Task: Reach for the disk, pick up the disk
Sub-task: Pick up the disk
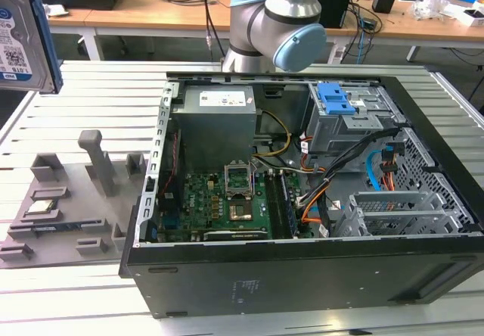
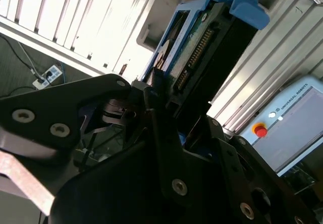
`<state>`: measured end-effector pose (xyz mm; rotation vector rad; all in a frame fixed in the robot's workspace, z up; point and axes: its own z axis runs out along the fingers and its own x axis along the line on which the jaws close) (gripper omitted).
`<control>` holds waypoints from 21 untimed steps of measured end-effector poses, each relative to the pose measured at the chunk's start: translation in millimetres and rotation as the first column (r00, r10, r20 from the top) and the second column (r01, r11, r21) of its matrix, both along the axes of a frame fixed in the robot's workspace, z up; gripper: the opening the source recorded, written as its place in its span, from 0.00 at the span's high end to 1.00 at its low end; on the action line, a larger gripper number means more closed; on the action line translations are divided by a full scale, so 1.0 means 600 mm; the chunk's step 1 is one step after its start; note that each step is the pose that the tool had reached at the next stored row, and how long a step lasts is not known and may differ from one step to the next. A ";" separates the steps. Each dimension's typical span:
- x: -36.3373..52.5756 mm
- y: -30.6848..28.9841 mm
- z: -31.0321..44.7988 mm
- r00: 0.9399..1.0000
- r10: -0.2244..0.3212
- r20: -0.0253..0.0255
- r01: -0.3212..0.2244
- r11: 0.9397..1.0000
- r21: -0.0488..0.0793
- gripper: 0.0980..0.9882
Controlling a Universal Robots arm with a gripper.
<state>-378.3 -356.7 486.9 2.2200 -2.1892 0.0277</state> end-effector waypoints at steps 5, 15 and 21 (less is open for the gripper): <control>0.000 0.0000 0.020 1.000 0.000 0.000 0.000 1.000 0.000 0.70; 0.001 0.0000 0.056 1.000 0.000 0.000 0.000 1.000 0.000 0.70; 0.002 0.0000 0.075 1.000 0.000 0.000 0.000 1.000 0.000 0.70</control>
